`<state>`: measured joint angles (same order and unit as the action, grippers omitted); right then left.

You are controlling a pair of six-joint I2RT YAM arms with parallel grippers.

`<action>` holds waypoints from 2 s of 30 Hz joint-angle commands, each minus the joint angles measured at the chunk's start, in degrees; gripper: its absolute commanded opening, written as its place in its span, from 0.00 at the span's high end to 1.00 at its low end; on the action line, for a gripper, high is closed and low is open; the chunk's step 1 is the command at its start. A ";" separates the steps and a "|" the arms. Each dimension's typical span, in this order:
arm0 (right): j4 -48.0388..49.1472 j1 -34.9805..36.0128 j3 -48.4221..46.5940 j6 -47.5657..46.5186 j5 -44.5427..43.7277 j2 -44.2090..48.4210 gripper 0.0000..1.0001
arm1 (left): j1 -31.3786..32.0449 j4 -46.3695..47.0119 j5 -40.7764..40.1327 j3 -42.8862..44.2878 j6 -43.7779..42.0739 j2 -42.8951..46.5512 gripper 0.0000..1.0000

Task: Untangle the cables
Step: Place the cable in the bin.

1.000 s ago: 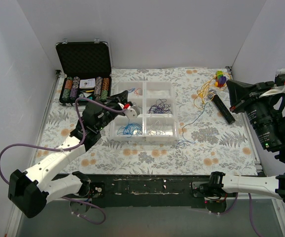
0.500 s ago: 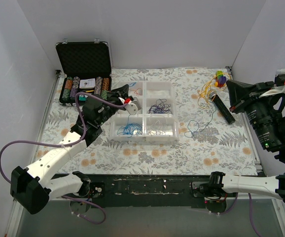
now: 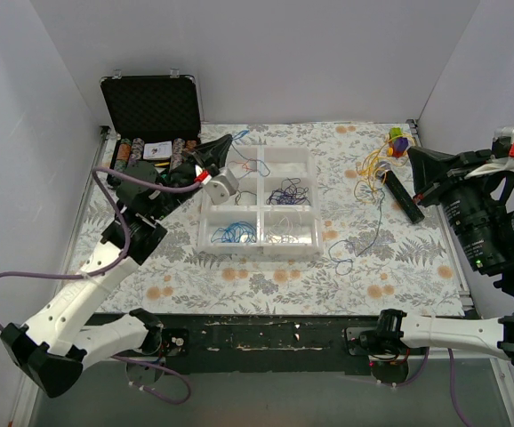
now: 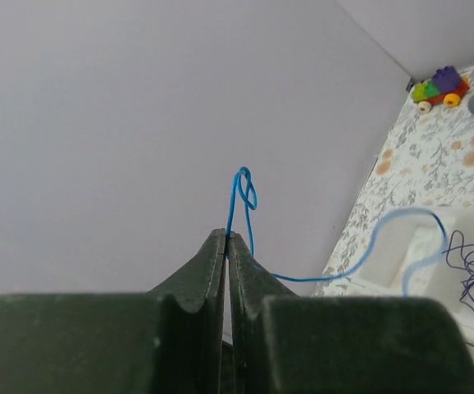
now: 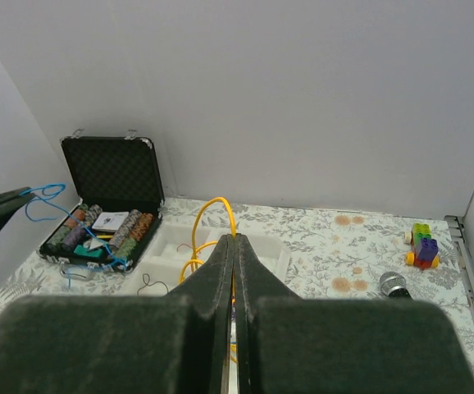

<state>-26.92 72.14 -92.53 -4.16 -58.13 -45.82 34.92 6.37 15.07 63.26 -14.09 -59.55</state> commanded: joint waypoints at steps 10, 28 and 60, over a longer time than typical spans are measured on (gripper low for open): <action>1.60 0.37 0.16 1.44 -0.93 1.44 0.99 | -0.29 -1.28 2.60 -3.85 0.90 3.56 1.00; 1.16 0.37 0.51 1.97 -0.76 1.97 0.99 | -1.34 2.24 -1.09 -13.77 -1.99 1.28 1.00; -2.00 0.37 2.26 7.24 2.05 0.56 0.99 | -2.22 -7.66 3.56 -33.13 -0.41 -3.89 0.75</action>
<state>-29.89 72.14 -90.54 0.73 -57.21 -44.88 32.80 5.89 16.95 27.20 -13.34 -59.55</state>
